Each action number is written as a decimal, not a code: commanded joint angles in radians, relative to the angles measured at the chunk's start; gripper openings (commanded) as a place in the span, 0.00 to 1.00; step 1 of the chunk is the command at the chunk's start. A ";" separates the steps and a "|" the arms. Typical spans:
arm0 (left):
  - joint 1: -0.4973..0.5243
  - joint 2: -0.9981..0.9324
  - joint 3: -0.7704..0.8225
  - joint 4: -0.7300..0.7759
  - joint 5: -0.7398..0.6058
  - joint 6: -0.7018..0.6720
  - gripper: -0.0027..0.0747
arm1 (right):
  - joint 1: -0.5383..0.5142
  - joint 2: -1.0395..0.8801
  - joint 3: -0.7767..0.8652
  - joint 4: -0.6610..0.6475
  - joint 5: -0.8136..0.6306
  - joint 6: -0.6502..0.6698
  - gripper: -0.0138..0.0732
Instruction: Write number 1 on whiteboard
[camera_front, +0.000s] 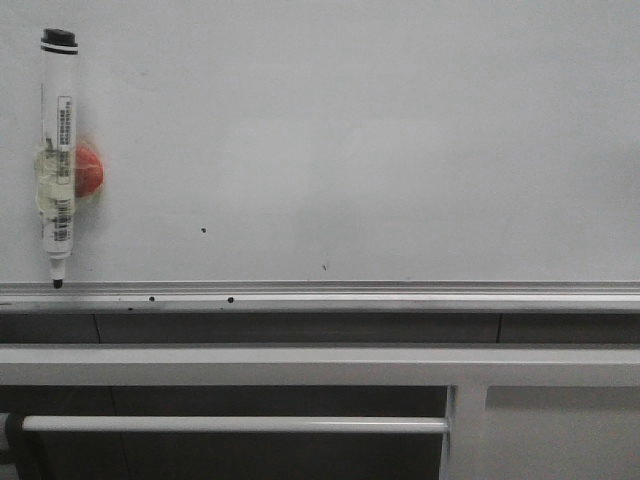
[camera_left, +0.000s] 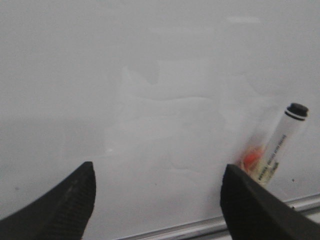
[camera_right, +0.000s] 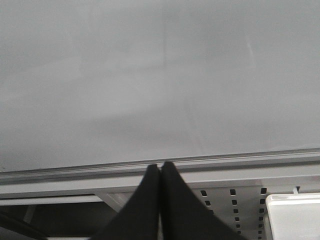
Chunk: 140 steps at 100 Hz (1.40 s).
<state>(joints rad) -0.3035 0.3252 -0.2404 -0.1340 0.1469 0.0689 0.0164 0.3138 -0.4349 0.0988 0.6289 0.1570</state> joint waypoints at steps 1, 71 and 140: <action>-0.051 0.080 -0.024 -0.016 -0.128 0.005 0.66 | 0.003 0.019 -0.036 0.006 -0.062 -0.006 0.11; -0.413 0.541 0.037 -0.139 -0.541 0.002 0.60 | 0.049 0.019 -0.036 0.006 -0.066 -0.006 0.11; -0.439 0.849 0.075 -0.168 -0.952 -0.061 0.60 | 0.049 0.019 -0.036 0.006 -0.081 -0.006 0.11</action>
<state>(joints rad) -0.7336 1.1705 -0.1430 -0.3079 -0.6998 0.0247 0.0646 0.3138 -0.4349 0.1026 0.6245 0.1589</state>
